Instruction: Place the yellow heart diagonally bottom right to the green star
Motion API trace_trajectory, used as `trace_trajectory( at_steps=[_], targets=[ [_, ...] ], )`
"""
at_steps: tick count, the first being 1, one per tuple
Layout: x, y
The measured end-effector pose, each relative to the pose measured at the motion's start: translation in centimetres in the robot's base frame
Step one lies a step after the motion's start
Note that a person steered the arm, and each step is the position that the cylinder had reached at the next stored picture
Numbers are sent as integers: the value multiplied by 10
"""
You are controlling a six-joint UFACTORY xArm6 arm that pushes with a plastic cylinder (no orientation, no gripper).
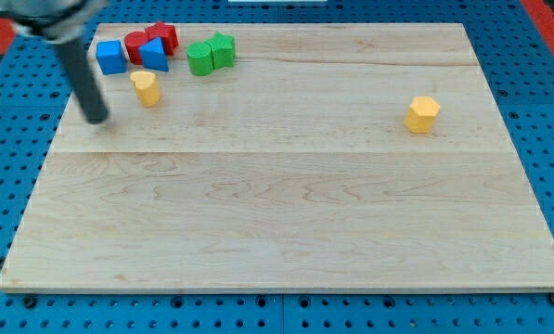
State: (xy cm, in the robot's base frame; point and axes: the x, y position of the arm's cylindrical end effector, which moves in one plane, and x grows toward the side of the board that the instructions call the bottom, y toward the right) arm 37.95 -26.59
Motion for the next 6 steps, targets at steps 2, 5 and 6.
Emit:
trace_trajectory(
  at_steps=[2, 5, 6],
  targets=[
    [-38, 133],
    [-54, 153],
    [-82, 195]
  ],
)
